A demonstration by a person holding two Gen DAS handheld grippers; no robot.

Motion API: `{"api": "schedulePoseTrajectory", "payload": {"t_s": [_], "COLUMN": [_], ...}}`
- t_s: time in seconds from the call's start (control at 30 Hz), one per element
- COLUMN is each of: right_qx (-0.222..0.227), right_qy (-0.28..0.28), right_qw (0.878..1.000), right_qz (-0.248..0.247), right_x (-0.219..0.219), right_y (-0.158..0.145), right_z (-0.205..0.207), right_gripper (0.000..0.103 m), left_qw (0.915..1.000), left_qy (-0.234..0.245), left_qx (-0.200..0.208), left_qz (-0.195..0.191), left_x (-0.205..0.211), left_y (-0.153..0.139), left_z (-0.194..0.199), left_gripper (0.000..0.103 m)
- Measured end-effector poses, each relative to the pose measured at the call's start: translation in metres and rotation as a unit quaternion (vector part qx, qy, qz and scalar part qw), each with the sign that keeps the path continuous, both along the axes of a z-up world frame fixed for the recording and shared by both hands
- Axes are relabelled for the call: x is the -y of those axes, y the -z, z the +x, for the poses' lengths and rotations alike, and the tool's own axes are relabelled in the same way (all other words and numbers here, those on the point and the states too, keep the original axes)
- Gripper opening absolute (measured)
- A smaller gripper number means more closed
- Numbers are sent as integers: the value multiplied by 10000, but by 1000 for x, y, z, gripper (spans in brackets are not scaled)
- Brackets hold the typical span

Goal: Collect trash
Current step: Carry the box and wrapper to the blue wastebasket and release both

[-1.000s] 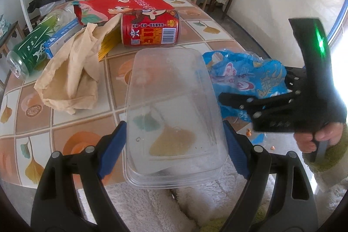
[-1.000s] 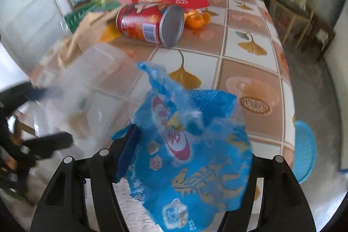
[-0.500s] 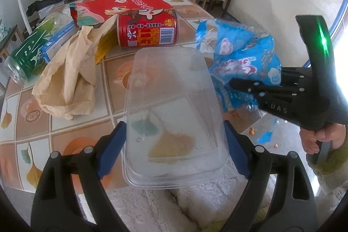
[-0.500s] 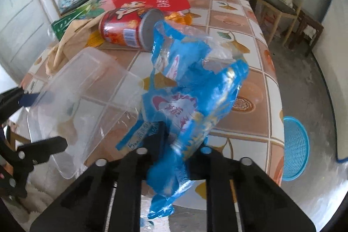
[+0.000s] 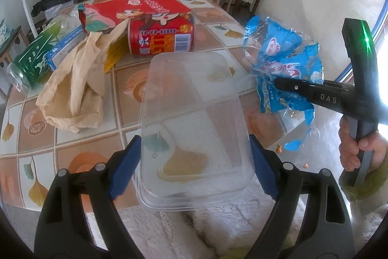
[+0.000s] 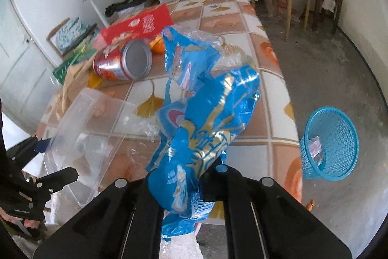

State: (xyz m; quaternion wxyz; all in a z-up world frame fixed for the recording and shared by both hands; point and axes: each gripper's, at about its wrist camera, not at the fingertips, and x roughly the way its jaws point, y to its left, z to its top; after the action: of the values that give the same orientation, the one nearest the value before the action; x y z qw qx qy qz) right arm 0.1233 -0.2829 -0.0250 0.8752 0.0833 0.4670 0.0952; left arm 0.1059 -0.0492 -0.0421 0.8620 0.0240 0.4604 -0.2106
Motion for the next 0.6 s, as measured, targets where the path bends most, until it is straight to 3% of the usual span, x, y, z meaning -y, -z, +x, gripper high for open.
{"api": "schedulePoseTrajectory", "payload": {"t_s": [0.3, 0.6], "right_qx": [256, 350], "right_qy": [482, 1543], "right_qw": [9978, 9852], "right_qz": [375, 652], "right_x": [46, 130], "right_y": [-16, -16], "right_z": [-18, -43], "right_gripper": [5, 5], "left_qw": [9989, 9906], "left_qy": [314, 1208], "left_qx": [237, 293], "left_qz": [-242, -574], "left_x": [27, 102], "left_y": [-27, -53], "left_z": [0, 24], "left_gripper": [81, 81]}}
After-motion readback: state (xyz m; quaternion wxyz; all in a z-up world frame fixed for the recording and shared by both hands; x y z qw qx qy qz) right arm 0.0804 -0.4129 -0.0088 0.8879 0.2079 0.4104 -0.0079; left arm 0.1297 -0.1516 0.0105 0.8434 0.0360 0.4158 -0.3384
